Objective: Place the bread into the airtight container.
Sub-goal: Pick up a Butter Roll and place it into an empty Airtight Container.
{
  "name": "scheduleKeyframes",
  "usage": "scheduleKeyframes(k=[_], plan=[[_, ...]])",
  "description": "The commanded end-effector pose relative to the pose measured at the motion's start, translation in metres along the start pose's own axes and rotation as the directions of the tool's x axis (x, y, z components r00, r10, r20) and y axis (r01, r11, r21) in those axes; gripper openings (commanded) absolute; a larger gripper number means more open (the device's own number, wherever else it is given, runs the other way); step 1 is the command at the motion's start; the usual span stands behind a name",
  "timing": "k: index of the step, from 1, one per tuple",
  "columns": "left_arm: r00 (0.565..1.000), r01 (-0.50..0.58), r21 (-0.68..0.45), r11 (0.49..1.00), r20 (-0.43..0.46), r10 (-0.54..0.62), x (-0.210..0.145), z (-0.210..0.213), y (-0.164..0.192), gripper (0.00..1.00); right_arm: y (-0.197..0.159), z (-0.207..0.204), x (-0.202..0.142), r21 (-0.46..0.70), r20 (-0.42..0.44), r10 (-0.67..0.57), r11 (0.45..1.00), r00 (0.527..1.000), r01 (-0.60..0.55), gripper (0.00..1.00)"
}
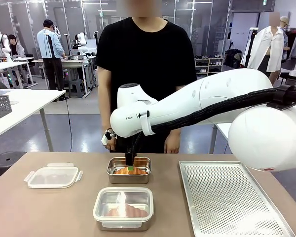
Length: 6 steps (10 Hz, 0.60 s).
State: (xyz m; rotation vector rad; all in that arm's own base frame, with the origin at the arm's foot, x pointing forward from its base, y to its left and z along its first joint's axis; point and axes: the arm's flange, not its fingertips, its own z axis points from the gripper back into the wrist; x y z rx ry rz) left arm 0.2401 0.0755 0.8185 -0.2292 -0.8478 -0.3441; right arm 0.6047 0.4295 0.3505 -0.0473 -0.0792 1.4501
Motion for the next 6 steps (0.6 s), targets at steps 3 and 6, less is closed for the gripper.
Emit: scheduleKeyframes(k=[3,6], plan=[[1.000,0.005,-0.005,1.000,0.004,-0.004,0.001,0.002,-0.001,1.00,0.000,0.000,0.000,0.000,0.000,0.000,1.000,1.000,0.000,1.00],[1.000,0.005,-0.005,1.000,0.004,-0.004,0.001,0.002,-0.001,1.00,0.012,0.071,-0.090,0.010,0.025,-0.032,0.999,0.999,0.031,1.00]])
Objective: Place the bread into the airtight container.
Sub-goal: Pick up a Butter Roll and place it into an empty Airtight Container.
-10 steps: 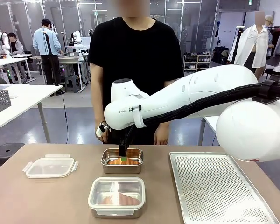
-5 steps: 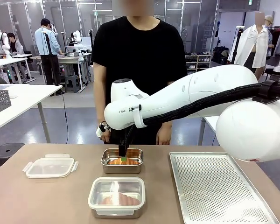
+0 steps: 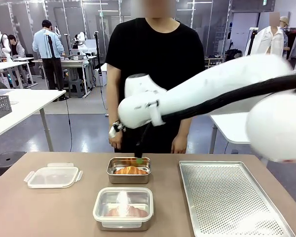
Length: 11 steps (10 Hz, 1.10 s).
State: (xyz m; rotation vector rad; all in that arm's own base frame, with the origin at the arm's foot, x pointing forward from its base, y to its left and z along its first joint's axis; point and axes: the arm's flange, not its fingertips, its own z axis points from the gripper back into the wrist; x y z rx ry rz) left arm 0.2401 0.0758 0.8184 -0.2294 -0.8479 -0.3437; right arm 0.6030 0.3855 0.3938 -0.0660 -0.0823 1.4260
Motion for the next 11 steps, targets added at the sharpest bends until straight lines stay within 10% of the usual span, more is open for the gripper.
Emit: scheduleKeyframes(k=[1,6,11], plan=[[1.000,0.005,-0.005,1.000,0.004,-0.005,0.001,0.002,-0.001,1.00,0.022,0.049,-0.080,0.020,0.073,-0.066,0.998,0.995,0.064,1.00],[1.000,0.005,-0.005,1.000,0.004,-0.005,0.001,0.002,-0.001,1.00,0.055,0.169,-0.248,-0.024,0.272,-0.291,0.951,0.917,0.309,1.00],[1.000,0.005,-0.005,1.000,0.004,-0.005,0.001,0.002,-0.001,1.00,0.143,0.287,-0.370,-0.019,0.395,-0.564,0.784,0.725,0.621,1.00]])
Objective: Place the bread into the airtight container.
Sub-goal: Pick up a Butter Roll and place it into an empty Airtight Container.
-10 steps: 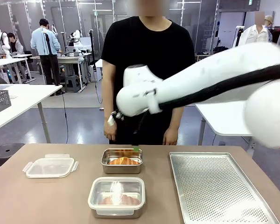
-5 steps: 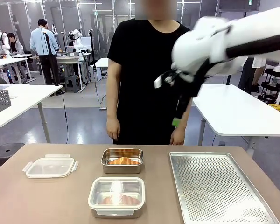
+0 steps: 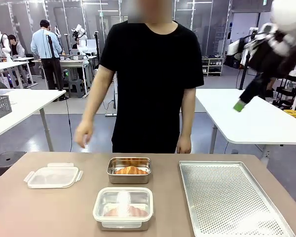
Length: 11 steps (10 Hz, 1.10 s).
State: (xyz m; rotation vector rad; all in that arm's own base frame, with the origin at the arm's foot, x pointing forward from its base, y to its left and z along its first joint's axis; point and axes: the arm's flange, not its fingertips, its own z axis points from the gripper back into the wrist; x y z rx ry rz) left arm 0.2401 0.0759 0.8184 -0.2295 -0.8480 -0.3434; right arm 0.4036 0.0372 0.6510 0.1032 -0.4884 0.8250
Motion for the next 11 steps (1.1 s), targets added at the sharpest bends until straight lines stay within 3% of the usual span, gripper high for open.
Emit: scheduleKeyframes(k=[1,3,6,10,11], plan=[[1.000,0.005,-0.005,1.000,0.004,-0.005,0.001,0.002,-0.001,1.00,0.019,0.047,-0.019,-0.031,0.030,-0.114,0.993,0.993,0.115,1.00],[1.000,0.005,-0.005,1.000,0.004,-0.005,0.001,0.002,-0.001,1.00,0.034,0.106,-0.040,-0.104,0.036,-0.209,0.972,0.977,0.212,1.00],[1.000,0.005,-0.005,1.000,0.004,-0.005,0.001,0.002,-0.001,1.00,0.052,0.181,-0.058,-0.166,0.109,-0.248,0.950,0.963,0.264,1.00],[1.000,0.005,-0.005,1.000,0.004,-0.005,0.001,0.002,-0.001,1.00,0.060,0.187,-0.056,-0.169,0.129,-0.298,0.933,0.946,0.317,1.00],[1.000,0.005,-0.005,1.000,0.004,-0.005,0.001,0.002,-0.001,1.00,0.061,0.202,-0.063,-0.192,0.141,-0.246,0.943,0.959,0.270,1.00]])
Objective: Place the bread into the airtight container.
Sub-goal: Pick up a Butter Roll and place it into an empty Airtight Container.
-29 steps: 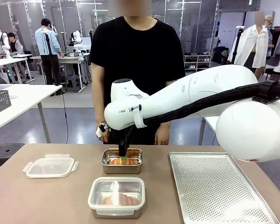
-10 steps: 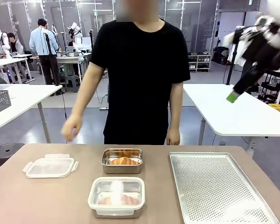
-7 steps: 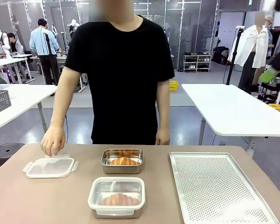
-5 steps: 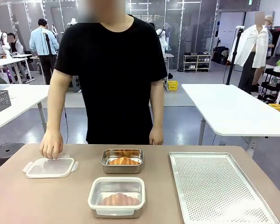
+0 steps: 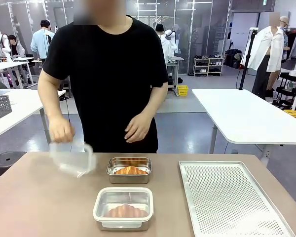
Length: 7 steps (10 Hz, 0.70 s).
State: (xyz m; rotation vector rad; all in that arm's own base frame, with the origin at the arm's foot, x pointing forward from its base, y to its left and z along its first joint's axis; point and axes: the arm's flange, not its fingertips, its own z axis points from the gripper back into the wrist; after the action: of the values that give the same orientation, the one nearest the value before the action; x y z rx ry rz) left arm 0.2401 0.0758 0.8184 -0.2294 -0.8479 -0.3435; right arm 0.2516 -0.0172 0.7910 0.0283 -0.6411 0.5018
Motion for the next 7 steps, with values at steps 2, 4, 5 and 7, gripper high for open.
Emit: scheduleKeyframes(k=[2,4,5,7], plan=[[1.000,0.005,-0.005,1.000,0.004,-0.005,0.0013,0.0016,-0.0010,1.00,-0.0006,0.0060,-0.0016,-0.010,0.009,0.009,1.000,1.000,-0.009,1.00],[1.000,0.005,-0.005,1.000,0.004,-0.005,0.0013,0.0016,-0.0010,1.00,-0.0006,0.0060,-0.0016,-0.010,0.009,0.009,1.000,1.000,-0.009,1.00],[1.000,0.005,-0.005,1.000,0.004,-0.005,0.0013,0.0016,-0.0010,1.00,-0.0006,0.0060,-0.0016,-0.010,0.009,0.009,1.000,1.000,-0.009,1.00],[1.000,0.005,-0.005,1.000,0.004,-0.005,0.0013,0.0016,-0.0010,1.00,-0.0006,0.0060,-0.0016,-0.010,0.009,0.009,1.000,1.000,-0.009,1.00]])
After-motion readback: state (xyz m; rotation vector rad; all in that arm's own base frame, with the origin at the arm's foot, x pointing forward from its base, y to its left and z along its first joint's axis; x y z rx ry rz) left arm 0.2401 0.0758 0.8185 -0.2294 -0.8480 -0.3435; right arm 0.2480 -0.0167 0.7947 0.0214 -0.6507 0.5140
